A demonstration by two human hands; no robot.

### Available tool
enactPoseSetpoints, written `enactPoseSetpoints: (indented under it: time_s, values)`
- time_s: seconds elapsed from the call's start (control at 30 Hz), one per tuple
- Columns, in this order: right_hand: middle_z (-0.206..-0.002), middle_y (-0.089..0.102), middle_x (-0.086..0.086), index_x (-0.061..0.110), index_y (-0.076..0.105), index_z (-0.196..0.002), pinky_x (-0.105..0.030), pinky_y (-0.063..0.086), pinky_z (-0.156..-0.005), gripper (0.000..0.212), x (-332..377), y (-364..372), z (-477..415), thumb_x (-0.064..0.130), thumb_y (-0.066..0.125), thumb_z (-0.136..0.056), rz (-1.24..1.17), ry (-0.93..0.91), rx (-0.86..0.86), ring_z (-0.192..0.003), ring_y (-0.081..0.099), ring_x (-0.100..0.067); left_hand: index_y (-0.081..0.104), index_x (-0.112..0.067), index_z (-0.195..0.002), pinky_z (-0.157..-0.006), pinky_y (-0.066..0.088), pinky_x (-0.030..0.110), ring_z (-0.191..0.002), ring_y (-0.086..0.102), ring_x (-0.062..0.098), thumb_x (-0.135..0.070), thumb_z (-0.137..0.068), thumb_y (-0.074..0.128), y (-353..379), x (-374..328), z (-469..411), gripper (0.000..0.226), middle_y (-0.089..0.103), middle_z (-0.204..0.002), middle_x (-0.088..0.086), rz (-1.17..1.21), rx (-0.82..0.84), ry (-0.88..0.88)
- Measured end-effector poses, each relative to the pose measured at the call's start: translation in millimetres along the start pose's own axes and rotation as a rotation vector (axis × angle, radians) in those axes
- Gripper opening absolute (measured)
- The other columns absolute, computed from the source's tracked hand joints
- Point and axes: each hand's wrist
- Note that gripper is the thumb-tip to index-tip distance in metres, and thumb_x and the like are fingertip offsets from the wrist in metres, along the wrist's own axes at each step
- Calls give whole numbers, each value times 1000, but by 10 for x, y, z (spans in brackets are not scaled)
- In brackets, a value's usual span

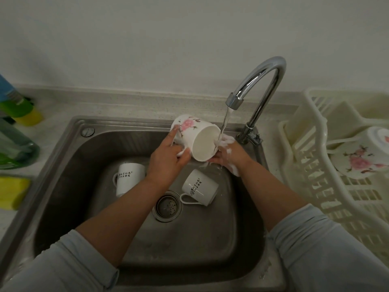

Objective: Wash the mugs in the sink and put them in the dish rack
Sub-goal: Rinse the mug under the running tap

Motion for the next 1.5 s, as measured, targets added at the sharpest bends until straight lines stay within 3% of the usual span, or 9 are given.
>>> enactPoseSetpoints:
  time_s: [0.13, 0.3, 0.57, 0.7, 0.87, 1.17, 1.27, 1.4, 1.5]
  values:
    - [-104, 62, -10, 14, 59, -108, -38, 56, -72, 17, -26, -79, -1, 13, 48, -96, 87, -20, -90, -98, 61, -27, 72, 2, -83, -90, 30, 13, -124, 47, 15, -27, -91, 54, 89, 47, -72, 36, 40, -146, 4, 114, 42, -107]
    - [-92, 61, -9, 23, 61, -90, -33, 51, -68, 15, -125, -187, 98, 24, 47, -96, 180, 54, -144, -85, 59, -26, 64, -1, -115, -81, 55, 36, -100, 65, 29, -14, -92, 52, 225, 26, -83, 29, 66, -111, 13, 722, 197, -607]
    - [-102, 55, 1, 44, 51, -96, -46, 48, -73, 13, -201, -291, 253, 51, 41, -92, 79, 331, -92, -94, 53, -25, 63, -12, -101, -56, 55, 24, -69, 70, 29, -23, -95, 45, 324, -12, 15, 22, 67, -101, 10, 1033, 507, -864]
    - [-99, 56, -5, 34, 45, -114, -41, 47, -65, 45, -152, -361, 251, 68, 40, -84, 102, 515, -72, -90, 54, -28, 62, -12, -99, -60, 56, 26, -70, 70, 30, -21, -91, 49, 352, -4, 40, 17, 66, -97, 12, 1103, 624, -917]
    - [-111, 59, -15, 24, 49, -126, -46, 48, -75, 81, -115, -415, 221, 82, 44, -69, 113, 675, -71, -99, 56, -36, 57, -2, -111, -98, 46, 50, -100, 64, 39, -13, -93, 50, 430, 2, 98, 22, 62, -117, 23, 1141, 684, -919]
    - [-110, 62, -17, 20, 52, -118, -47, 47, -85, 83, -96, -461, 234, 83, 47, -65, 148, 732, -130, -100, 58, -37, 74, -6, -76, -103, 41, 47, -98, 65, 31, -12, -76, 61, 448, -56, 122, 14, 71, -88, 14, 1166, 733, -954]
    - [-110, 59, -18, 19, 54, -113, -48, 48, -81, 77, -116, -409, 217, 82, 44, -70, 99, 741, -129, -100, 56, -38, 67, -7, -85, -105, 38, 50, -95, 63, 36, -14, -85, 57, 383, -53, 92, 13, 71, -78, 13, 1146, 687, -976]
    - [-107, 56, -17, 18, 54, -100, -52, 49, -76, 54, -202, -257, 249, 68, 45, -83, 32, 724, -60, -93, 53, -37, 62, -8, -100, -68, 59, 40, -77, 66, 33, -15, -91, 54, 128, -88, -11, 13, 67, -91, 17, 911, 678, -960]
    - [-120, 49, 4, 18, 46, -124, -32, 45, -91, 61, -275, -197, 316, 38, 76, -74, 561, 421, 63, -100, 49, -14, 61, -10, -99, -58, 58, 34, -78, 65, 30, -11, -90, 57, -80, -117, -80, 10, 64, -98, 15, 688, 735, -902]
Point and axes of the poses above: each hand's wrist, its own z-axis away from the middle knuckle, its own y-axis out of the palm, x = y × z
